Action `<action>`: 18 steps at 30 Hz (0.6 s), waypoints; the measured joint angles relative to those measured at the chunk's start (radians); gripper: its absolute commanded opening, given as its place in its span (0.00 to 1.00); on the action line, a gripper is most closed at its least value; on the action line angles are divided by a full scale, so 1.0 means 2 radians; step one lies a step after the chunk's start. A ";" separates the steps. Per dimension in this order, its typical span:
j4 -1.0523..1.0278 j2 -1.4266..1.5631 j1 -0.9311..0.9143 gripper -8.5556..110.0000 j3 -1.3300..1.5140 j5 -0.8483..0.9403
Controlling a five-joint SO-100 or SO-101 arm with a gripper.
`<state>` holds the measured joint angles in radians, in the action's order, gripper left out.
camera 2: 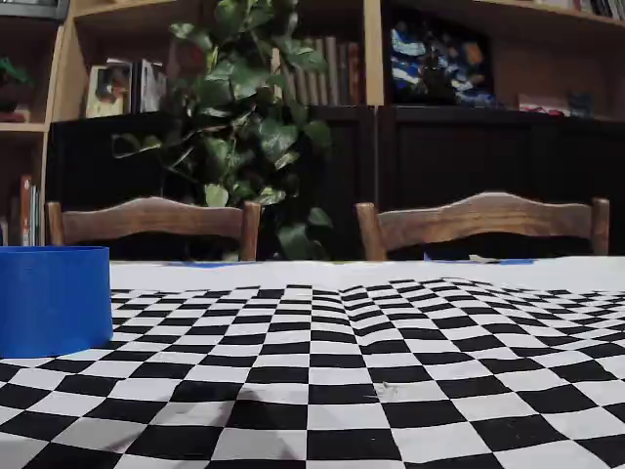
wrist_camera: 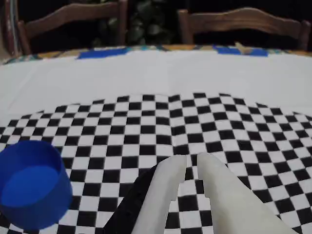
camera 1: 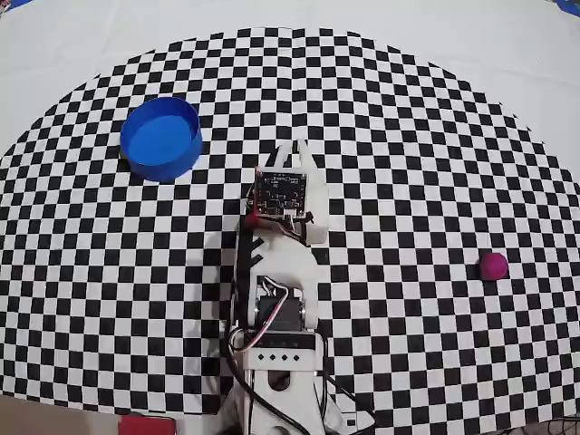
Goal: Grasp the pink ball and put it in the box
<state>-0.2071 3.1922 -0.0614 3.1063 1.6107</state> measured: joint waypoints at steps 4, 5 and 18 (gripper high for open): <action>0.000 -0.002 0.000 0.34 0.000 0.000; 0.000 -0.003 0.000 0.38 0.000 0.000; 0.000 -0.007 -0.005 0.40 0.000 0.000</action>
<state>-0.2071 3.1784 -0.0721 3.1063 1.6107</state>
